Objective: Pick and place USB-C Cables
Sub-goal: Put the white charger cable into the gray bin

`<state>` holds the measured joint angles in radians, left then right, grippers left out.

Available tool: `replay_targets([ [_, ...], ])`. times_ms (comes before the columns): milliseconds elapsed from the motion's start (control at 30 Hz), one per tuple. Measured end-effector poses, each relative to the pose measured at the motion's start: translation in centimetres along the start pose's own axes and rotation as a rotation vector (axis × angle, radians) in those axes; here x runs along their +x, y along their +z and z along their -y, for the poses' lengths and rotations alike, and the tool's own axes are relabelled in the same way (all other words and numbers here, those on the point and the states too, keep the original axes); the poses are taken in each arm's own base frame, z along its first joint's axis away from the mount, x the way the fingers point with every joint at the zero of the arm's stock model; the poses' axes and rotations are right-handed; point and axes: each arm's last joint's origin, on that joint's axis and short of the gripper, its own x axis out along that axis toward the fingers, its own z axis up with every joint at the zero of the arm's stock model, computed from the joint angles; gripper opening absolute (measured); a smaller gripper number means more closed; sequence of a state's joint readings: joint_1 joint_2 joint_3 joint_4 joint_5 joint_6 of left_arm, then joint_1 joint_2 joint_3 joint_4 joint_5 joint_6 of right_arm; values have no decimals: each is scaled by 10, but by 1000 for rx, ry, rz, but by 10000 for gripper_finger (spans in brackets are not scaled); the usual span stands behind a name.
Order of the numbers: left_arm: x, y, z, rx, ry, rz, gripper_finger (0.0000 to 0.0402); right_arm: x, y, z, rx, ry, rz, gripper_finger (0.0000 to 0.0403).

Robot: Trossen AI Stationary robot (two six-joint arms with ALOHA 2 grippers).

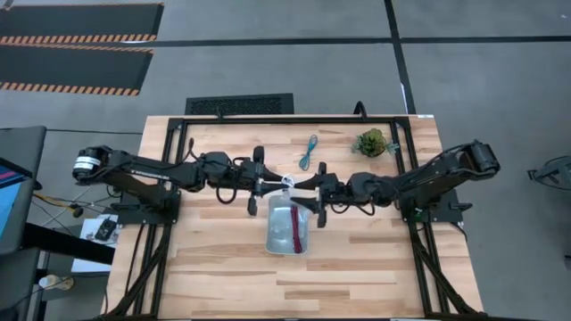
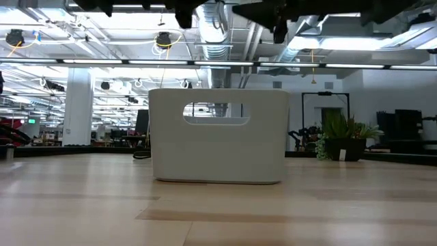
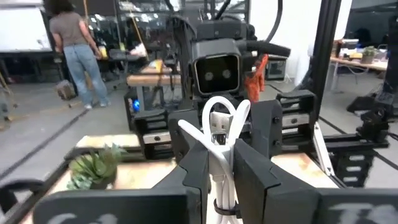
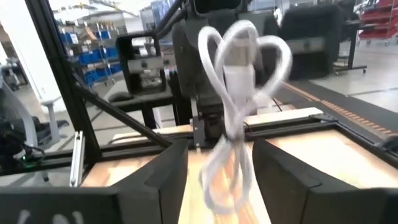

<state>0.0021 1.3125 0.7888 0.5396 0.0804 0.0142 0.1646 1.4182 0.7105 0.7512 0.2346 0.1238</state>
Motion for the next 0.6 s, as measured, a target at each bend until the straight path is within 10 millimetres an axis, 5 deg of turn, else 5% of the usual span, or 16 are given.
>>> replay_targets([
  [300,-26,21,1,27,45,-11,35,-39,41,3,-5,-7,-22,212],
  [600,-38,13,20,-55,264,-165,35,-100,69,3,19,-183,-66,203],
])
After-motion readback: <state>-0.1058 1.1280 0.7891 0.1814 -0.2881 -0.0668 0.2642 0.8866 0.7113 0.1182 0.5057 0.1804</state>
